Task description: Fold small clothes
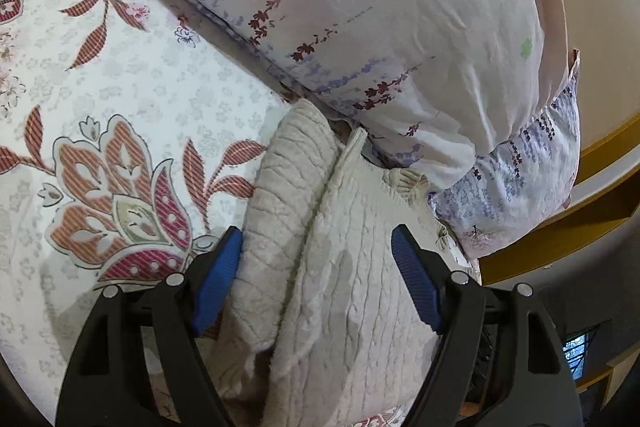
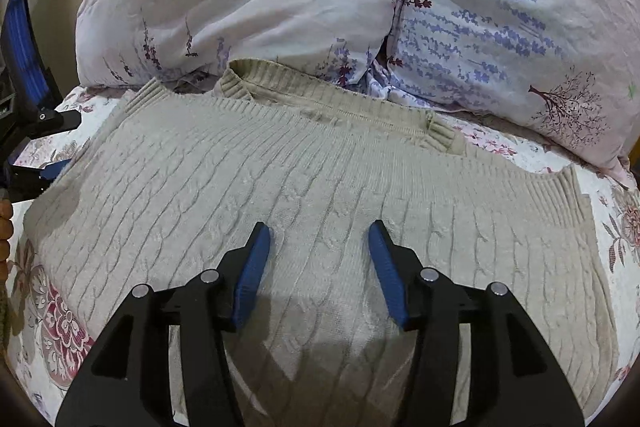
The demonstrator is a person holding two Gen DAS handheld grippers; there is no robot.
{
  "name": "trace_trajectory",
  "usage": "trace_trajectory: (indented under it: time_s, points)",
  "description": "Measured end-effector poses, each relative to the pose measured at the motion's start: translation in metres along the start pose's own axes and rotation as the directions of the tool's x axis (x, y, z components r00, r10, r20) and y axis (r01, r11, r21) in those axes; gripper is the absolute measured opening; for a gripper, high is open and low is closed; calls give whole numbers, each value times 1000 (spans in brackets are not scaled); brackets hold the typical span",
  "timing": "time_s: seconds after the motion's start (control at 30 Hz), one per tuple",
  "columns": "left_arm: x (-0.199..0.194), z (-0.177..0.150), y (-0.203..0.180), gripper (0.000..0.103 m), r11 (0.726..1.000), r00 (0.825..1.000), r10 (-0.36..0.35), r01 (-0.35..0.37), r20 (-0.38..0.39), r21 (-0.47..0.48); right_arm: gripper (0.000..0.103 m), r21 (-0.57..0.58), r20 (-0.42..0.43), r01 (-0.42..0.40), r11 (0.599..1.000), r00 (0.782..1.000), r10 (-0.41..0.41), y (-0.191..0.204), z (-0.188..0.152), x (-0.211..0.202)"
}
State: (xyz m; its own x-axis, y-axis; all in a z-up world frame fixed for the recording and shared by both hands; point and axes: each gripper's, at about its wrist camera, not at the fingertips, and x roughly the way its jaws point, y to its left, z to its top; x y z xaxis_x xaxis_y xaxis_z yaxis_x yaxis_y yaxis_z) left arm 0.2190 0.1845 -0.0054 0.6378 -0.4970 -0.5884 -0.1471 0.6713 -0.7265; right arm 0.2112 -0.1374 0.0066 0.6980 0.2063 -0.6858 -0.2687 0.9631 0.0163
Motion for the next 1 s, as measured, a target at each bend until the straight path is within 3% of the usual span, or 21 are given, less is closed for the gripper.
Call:
trace_trajectory:
  time_s: [0.17, 0.33, 0.47, 0.57, 0.63, 0.7, 0.73, 0.8, 0.9, 1.0]
  points:
    - [3, -1, -3, 75, 1000, 1000, -6, 6, -9, -1, 54, 0, 5, -4, 1000, 1000, 4, 1, 0, 2]
    - [6, -4, 0, 65, 998, 999, -44, 43, -27, -36, 54, 6, 6, -11, 1000, 1000, 11, 0, 0, 2]
    - [8, -6, 1, 55, 999, 999, -32, 30, -36, -43, 54, 8, 6, -14, 1000, 1000, 14, 0, 0, 2]
    - [10, -8, -3, 47, 1000, 999, 23, -23, -40, -4, 54, 9, 5, -14, 1000, 1000, 14, 1, 0, 2]
    - [12, -10, -12, 42, 994, 995, 95, -92, -43, 63, 54, 8, 5, -14, 1000, 1000, 14, 1, 0, 2]
    - [15, -13, -23, 30, 974, 982, 181, -173, -46, 144, 54, 10, 5, -13, 1000, 1000, 13, 1, -1, 2]
    - [17, -13, -25, 26, 972, 981, 184, -174, -54, 157, 54, 10, 5, -13, 1000, 1000, 13, 1, -1, 2]
    - [15, -11, -28, 20, 978, 985, 161, -151, -61, 143, 54, 11, 5, -13, 1000, 1000, 13, 1, -1, 2]
    - [5, -8, -39, 18, 990, 997, 55, -49, -46, 131, 54, 11, 5, -15, 1000, 1000, 15, 2, -1, 2]
    - [-6, -8, -57, 17, 989, 997, -66, 70, -30, 128, 54, 13, 5, -17, 1000, 1000, 17, 2, -2, 2]
